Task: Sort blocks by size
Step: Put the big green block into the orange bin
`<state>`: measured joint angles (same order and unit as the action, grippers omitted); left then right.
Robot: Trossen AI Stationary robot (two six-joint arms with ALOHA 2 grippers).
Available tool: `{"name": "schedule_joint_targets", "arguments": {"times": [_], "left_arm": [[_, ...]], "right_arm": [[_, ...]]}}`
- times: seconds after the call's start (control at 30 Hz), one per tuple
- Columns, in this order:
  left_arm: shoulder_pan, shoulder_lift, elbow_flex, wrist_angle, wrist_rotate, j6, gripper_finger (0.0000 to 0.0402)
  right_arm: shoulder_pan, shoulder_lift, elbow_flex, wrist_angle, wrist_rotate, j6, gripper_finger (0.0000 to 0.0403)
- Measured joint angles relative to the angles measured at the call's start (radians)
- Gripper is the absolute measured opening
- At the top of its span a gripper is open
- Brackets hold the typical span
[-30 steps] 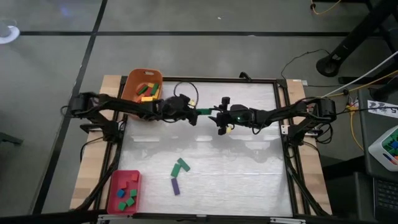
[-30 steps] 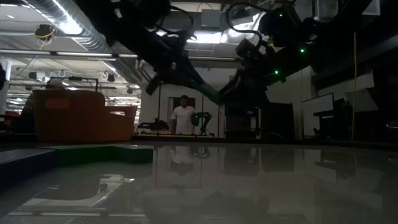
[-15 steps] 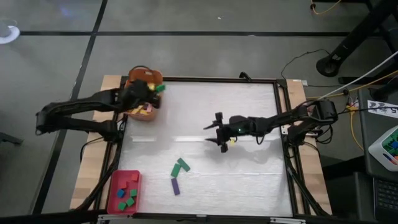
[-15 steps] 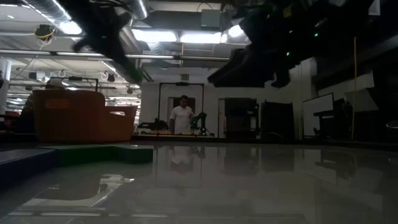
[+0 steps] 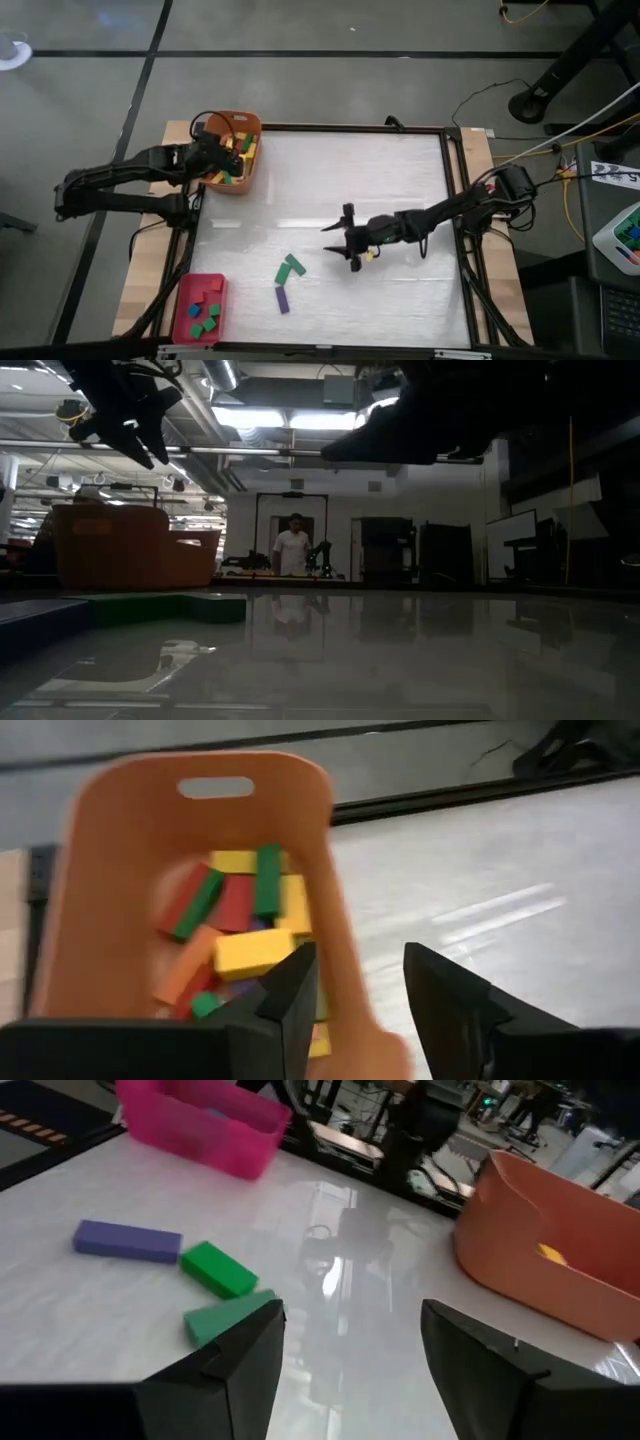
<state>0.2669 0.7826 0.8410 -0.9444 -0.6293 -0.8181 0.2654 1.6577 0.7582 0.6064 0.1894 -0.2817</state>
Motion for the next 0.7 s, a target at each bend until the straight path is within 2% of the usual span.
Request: {"name": "schedule_joint_targets", "arguments": {"times": [0.07, 0.17, 0.27, 0.33, 0.53, 0.7], "left_arm": [[-0.013, -0.001, 0.0, 0.027, 0.033, -0.013, 0.0139], [-0.048, -0.001, 0.0, 0.088, 0.145, -0.008, 0.0136], [-0.107, 0.0, 0.0, 0.174, 0.264, -0.008, 0.013], [-0.164, 0.005, 0.0, 0.234, 0.305, -0.008, 0.013], [-0.369, 0.068, 0.0, 0.353, 0.315, -0.041, 0.013], [-0.54, 0.195, 0.0, 0.396, 0.315, -0.145, 0.0129]], "right_arm": [[0.019, 0.033, 0.028, -0.005, 0.008, -0.003, 0.0231], [0.033, 0.078, 0.071, -0.012, 0.01, -0.031, 0.0231], [0.031, 0.101, 0.103, -0.036, -0.001, -0.038, 0.0231], [0.029, 0.11, 0.118, -0.065, -0.002, -0.039, 0.0231], [0.029, 0.11, 0.128, -0.142, 0.045, -0.098, 0.0231], [0.029, 0.106, 0.128, -0.219, 0.089, -0.174, 0.0231]]}}
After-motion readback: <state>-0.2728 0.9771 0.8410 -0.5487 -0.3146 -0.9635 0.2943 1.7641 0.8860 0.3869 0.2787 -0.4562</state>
